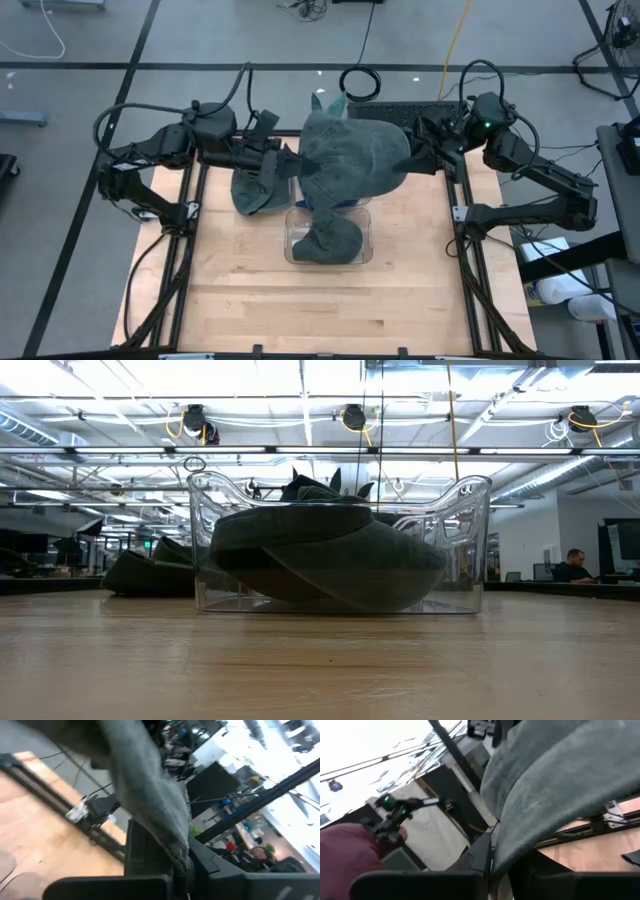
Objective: Pick & Place hat
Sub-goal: Put the bottom black cap into the bottom transparent bin, then put the black cap into the bottom transparent bin
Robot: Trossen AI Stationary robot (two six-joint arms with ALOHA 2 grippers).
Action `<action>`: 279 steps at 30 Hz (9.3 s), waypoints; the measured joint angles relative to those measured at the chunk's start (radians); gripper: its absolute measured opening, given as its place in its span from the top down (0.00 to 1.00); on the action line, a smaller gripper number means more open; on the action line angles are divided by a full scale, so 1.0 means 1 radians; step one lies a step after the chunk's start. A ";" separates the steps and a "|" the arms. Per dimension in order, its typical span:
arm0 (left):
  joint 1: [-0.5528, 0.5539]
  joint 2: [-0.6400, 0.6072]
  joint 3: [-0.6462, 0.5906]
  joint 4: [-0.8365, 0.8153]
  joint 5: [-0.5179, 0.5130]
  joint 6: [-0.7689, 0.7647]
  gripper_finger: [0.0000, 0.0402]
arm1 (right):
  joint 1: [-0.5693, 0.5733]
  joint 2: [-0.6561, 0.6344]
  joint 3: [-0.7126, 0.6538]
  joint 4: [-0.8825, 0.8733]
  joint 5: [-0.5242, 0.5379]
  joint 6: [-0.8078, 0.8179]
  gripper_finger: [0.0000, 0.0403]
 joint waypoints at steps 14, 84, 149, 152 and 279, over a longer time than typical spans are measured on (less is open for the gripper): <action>-0.005 -0.083 0.000 0.016 0.041 0.033 0.95 | -0.247 -0.065 0.000 0.015 -0.054 0.088 0.86; -0.146 0.089 -0.890 0.608 -0.131 -0.387 0.95 | -0.413 -0.017 0.000 0.922 0.213 0.314 0.97; -0.031 0.066 -0.821 0.485 -0.177 -0.440 0.36 | -0.413 -0.014 0.000 0.902 0.136 0.315 0.98; -0.031 0.094 -0.821 0.443 -0.173 -0.461 0.36 | -0.413 -0.014 0.000 0.901 0.136 0.317 0.98; 0.774 0.228 -0.821 -0.300 0.007 1.168 0.67 | -0.350 -0.004 0.000 0.666 -0.046 0.281 0.96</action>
